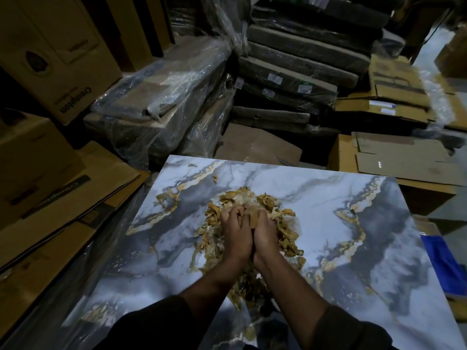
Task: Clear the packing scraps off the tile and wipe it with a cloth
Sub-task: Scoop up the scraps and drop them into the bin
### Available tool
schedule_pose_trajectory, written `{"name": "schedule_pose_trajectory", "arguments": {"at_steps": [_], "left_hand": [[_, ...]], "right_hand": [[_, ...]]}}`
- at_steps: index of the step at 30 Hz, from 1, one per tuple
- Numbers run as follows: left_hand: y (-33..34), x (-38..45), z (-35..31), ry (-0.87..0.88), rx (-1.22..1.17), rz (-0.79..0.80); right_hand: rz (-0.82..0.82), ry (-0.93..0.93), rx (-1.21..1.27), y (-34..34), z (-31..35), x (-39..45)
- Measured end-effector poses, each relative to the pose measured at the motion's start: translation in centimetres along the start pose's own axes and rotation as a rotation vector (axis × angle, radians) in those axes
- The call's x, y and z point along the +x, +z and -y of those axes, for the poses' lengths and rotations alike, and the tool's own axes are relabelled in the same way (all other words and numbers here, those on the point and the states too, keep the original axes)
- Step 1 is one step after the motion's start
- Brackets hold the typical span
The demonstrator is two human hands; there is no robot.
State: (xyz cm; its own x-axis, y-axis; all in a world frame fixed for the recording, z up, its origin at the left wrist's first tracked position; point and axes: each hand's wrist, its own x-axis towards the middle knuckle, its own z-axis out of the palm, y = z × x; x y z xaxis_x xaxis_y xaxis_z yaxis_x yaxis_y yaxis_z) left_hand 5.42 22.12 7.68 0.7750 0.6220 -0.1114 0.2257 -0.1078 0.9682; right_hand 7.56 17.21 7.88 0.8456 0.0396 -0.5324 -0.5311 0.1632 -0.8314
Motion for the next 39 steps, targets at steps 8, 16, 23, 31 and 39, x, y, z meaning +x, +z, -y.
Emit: {"name": "schedule_pose_trajectory", "arguments": {"at_steps": [8, 16, 23, 31, 39], "left_hand": [[-0.8, -0.8, -1.5, -0.008, -0.126, 0.063], [-0.8, -1.0, -3.3, -0.07, -0.262, -0.067], [0.0, -1.8, -3.1, -0.233, -0.379, -0.058], [0.1, -2.0, -3.4, -0.072, -0.134, 0.031], [1.1, -4.7, -3.3, -0.121, -0.341, 0.268]], "right_hand": [[0.021, -0.076, -0.165, 0.9, -0.5, 0.7], [0.131, -0.055, 0.081, 0.8, 1.3, -2.0], [0.097, -0.009, 0.16, -0.7, 1.4, -2.9], [0.045, -0.112, 0.276, -1.5, 1.7, -4.6], [-0.135, -0.106, 0.348, -3.3, 2.1, -7.0]]}}
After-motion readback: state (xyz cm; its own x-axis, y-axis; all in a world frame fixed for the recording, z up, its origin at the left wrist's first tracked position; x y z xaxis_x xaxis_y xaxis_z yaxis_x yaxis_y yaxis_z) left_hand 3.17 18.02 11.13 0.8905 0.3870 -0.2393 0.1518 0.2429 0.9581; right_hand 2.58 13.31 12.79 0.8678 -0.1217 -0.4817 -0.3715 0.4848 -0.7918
